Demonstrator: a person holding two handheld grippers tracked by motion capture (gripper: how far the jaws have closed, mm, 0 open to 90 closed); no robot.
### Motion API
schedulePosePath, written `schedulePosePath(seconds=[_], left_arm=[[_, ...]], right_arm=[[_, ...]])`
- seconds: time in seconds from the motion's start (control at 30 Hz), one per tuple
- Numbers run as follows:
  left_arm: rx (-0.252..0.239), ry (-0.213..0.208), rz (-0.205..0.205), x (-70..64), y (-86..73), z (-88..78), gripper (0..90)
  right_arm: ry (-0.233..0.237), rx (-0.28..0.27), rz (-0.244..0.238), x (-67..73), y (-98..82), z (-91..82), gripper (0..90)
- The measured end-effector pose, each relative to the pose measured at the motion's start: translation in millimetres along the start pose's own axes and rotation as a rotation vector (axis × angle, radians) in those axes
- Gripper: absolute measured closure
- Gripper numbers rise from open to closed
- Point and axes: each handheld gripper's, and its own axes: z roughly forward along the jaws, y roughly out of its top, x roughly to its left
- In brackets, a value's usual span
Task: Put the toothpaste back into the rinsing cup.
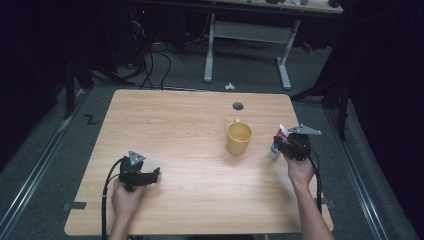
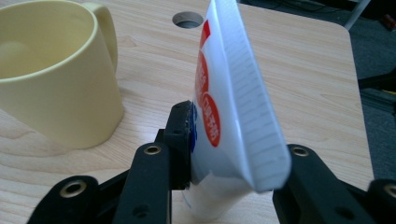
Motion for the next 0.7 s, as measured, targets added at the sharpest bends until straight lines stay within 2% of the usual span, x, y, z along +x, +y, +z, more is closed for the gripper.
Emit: schedulePosePath(seconds=[0.7], left_arm=[[0.0,0.0,0.0,0.0,0.0,0.0,15.9]], right_arm=[[0.068,-0.016,-0.02,-0.5,6.9,-16.5,69.1]])
